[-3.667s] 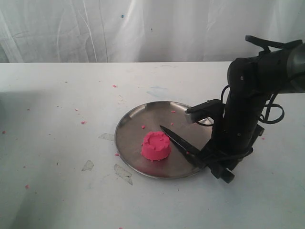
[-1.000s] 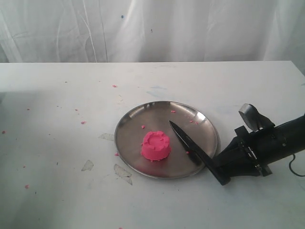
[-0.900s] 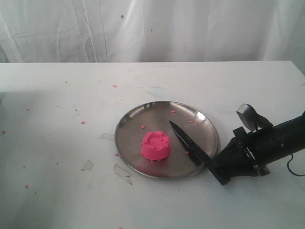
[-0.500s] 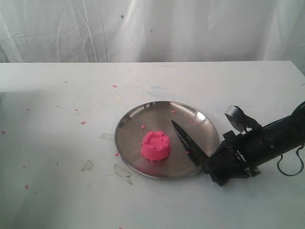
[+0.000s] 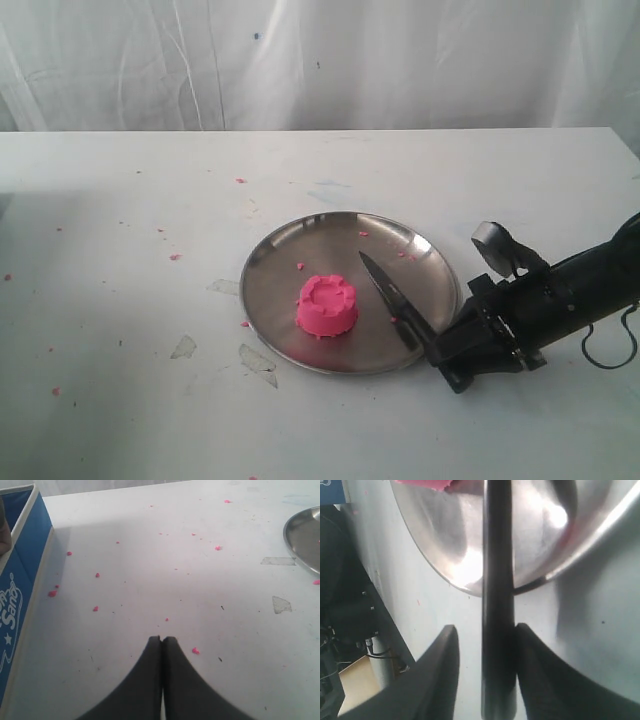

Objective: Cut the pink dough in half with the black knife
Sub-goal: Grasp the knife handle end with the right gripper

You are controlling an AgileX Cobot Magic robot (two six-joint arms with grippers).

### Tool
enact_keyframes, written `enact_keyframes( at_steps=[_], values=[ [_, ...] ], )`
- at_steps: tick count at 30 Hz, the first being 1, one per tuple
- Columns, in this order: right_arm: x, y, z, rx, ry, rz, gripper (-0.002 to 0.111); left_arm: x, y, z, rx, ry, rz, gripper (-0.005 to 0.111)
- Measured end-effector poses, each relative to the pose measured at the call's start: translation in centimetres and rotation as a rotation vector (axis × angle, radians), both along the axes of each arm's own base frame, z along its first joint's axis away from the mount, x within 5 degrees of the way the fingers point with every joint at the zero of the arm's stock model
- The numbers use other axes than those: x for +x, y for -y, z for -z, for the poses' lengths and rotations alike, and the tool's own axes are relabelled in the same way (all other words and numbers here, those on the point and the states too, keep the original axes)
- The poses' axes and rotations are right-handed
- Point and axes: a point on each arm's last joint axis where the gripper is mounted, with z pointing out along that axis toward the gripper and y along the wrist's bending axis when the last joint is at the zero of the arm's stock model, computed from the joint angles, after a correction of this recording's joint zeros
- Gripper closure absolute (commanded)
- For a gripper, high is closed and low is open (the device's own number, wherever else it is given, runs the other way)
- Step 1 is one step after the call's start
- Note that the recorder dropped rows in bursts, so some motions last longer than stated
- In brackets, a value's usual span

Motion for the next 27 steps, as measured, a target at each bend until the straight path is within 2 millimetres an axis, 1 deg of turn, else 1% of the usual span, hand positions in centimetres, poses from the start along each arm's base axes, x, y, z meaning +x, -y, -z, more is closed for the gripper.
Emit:
enact_keyframes(
  at_steps=[13,15,27],
  values=[
    [-0.04,-0.15,0.11,-0.021,0.009,-0.014,0.076,0.0,0.0,0.0,0.0,0.0,0.0,0.107],
    [-0.08,-0.25,0.08,-0.023,0.01,-0.021,0.08,0.0,0.0,0.0,0.0,0.0,0.0,0.107],
    [-0.12,-0.25,0.06,-0.022,0.009,-0.025,0.108,0.0,0.0,0.0,0.0,0.0,0.0,0.107]
  ],
)
